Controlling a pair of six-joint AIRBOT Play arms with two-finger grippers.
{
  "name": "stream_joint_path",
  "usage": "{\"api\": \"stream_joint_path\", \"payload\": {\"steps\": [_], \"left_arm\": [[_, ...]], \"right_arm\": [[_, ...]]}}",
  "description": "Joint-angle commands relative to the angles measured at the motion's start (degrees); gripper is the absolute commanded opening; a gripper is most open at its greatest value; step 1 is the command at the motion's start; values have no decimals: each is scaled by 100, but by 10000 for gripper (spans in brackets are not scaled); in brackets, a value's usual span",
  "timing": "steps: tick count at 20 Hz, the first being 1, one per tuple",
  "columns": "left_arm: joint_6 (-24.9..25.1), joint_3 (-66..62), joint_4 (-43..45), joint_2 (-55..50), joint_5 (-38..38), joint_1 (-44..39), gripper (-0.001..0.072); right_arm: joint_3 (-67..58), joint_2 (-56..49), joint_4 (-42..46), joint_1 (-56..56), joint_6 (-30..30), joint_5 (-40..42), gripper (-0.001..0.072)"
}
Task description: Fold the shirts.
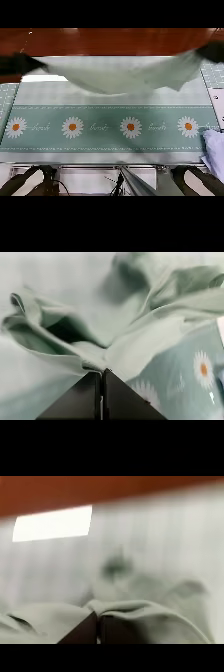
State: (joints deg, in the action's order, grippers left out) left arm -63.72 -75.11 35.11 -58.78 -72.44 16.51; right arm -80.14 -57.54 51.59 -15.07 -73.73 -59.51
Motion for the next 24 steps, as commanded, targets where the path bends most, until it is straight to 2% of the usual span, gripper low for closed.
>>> {"api": "stream_joint_path", "payload": {"steps": [1,3,5,8,12,15,17,21,24], "left_arm": [[-203,-1718,-81,1145,955,31,22],[-205,-2404,28,1711,1574,28,22],[-225,-2855,501,2194,1759,28,22],[-868,-2990,1499,2802,1547,28,22],[-1554,-2999,2721,3211,361,28,22],[-1751,-3005,2791,3224,-673,28,22],[-1880,-2999,2796,3132,-1384,31,22],[-1996,-2605,2796,2662,-2651,31,22],[-2103,-1615,2793,2350,-2551,28,22]], "right_arm": [[-1504,981,90,-186,-85,861,31],[-2142,1270,498,-190,-407,868,31],[-2514,1517,1023,-190,-872,761,31],[-2754,1851,1639,-190,-1388,258,31],[-2754,2284,2002,-190,-1423,-424,31],[-2754,2326,2157,-190,-1381,-1574,30],[-2754,2208,2424,-190,-1093,-2323,30],[-2752,1390,2610,133,-968,-3436,29],[-2745,313,2627,772,-957,-4000,29]]}}
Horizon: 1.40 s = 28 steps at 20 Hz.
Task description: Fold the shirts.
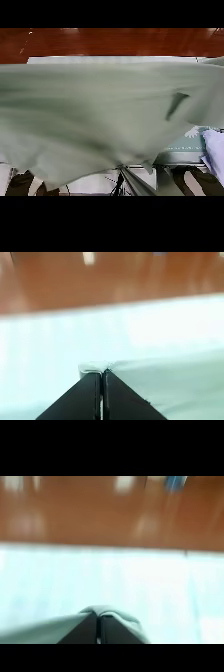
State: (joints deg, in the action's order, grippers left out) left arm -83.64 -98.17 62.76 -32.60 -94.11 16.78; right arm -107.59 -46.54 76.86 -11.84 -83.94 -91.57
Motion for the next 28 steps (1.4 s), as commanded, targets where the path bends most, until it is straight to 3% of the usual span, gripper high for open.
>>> {"api": "stream_joint_path", "payload": {"steps": [1,7,11,20,25,28], "left_arm": [[-15,1069,28,-363,-195,0,22],[752,2249,26,-1491,1939,-2,24],[802,2249,-236,-2734,3010,-2,25],[804,2240,-581,-5239,3906,-415,25],[822,2240,-581,-5589,4972,-466,25],[820,2243,-577,-5685,4924,-466,25]], "right_arm": [[-2,-1182,225,715,63,-730,30],[-2,-3386,769,1528,39,1285,30],[-2,-4201,763,1528,-522,2527,30],[-2,-5635,555,1528,-761,2771,31],[0,-6000,575,1510,-752,2940,30],[-2,-6019,570,1510,-782,2688,30]]}}
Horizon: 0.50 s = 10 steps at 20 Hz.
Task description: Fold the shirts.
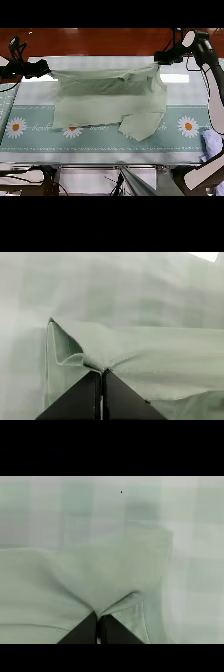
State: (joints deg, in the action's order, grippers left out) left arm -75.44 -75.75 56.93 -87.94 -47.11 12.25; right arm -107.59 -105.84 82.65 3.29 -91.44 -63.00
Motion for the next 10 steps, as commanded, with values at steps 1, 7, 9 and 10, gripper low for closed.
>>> {"api": "stream_joint_path", "payload": {"steps": [1,7,9,10], "left_arm": [[0,0,7,-184,20,-13,25],[-2,7,214,-249,-1255,-15,25],[-24,7,264,-278,-1342,-13,26],[-22,7,264,-284,-1394,-15,42]], "right_arm": [[-2,-90,0,-2,-35,-466,31],[-2,-90,39,-2,-87,-1620,31],[-2,-90,17,2,-273,-1626,31],[-2,-90,20,2,-291,-1628,35]]}}
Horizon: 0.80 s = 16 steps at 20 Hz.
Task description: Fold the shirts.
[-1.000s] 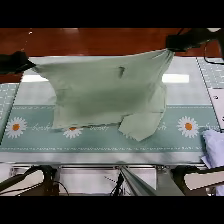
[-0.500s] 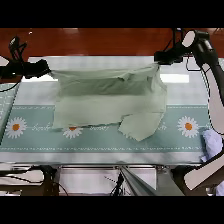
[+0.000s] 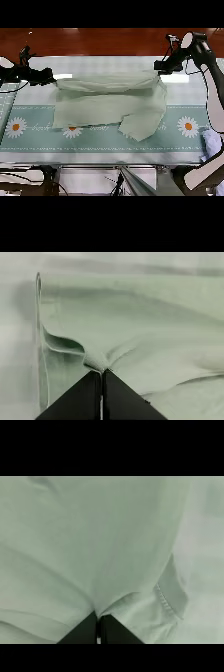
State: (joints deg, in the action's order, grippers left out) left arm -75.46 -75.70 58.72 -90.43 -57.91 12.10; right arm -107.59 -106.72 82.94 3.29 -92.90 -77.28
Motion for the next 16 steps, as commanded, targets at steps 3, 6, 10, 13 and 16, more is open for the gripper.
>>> {"api": "stream_joint_path", "payload": {"steps": [3,6,10,13,16], "left_arm": [[-20,-42,90,-26,-809,66,430],[-24,-94,466,15,-2022,369,462],[-13,446,688,496,-2909,922,462],[341,1803,691,1333,-2514,1327,464],[442,3008,691,1703,-2264,1622,667]], "right_arm": [[-2,52,20,-39,192,-542,325],[-2,275,861,-177,872,-1738,396],[50,719,1333,-802,645,-2741,392],[890,1250,623,-1405,868,-2465,545],[2024,1578,-706,-1895,1266,-1937,583]]}}
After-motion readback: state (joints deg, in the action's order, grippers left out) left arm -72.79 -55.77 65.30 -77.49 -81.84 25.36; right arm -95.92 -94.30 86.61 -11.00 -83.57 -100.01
